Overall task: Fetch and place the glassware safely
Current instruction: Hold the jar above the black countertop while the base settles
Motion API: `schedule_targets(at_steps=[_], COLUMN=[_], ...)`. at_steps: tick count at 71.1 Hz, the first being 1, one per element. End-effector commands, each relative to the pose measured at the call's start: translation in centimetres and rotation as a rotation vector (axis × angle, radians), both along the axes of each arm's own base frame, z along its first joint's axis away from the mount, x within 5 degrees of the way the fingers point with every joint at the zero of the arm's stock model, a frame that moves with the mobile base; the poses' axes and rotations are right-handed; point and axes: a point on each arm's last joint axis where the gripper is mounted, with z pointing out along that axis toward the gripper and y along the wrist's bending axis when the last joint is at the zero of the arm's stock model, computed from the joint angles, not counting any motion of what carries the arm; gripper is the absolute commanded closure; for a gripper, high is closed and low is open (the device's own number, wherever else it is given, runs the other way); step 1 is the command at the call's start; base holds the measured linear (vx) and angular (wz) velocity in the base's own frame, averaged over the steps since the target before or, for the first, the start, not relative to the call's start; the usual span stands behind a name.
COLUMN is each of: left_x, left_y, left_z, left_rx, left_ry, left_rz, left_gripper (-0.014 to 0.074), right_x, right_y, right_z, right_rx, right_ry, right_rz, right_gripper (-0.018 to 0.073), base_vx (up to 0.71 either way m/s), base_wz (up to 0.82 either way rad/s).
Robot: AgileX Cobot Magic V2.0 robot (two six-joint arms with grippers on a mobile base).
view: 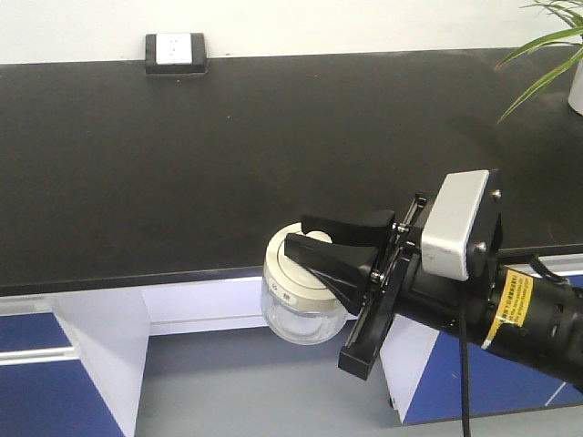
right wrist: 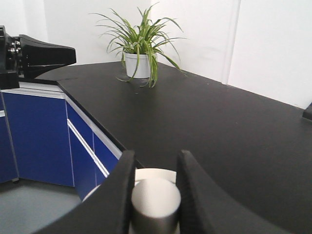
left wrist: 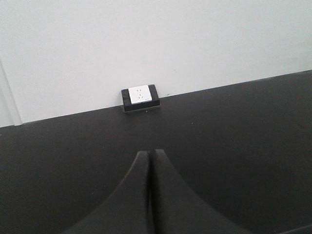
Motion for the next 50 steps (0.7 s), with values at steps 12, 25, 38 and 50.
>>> schedule_targets(at_steps=[12,25,38,50], left_x=[-0.03,-0.03,-0.03,-0.03], left_y=[-0.12,-0.12,-0.12,-0.12], left_z=[1.57,1.57,1.57,1.57], left_rx=[-0.017,-0.017,-0.017,-0.017], left_ry=[-0.099,-0.099,-0.099,-0.099], left_rz=[-0.010,-0.010,-0.010,-0.010], left_gripper=[0.0603,0.0603,0.0603,0.0603], right_x=[-0.28,-0.28,-0.28,-0.28], right_y=[0.08,0.08,0.08,0.08], right_z=[2.14,2.14,2.14,2.14], right_rx=[0.110,0.110,0.110,0.110], right_ry=[-0.061,-0.061,-0.061,-0.061], right_rz=[0.030,0.030,0.030,0.030], right_gripper=[0.0563,0.0563,0.0563,0.0563], base_vx=[0.14,0.15,0.15,0.15], base_wz=[-0.02,0.08,0.09,0.10])
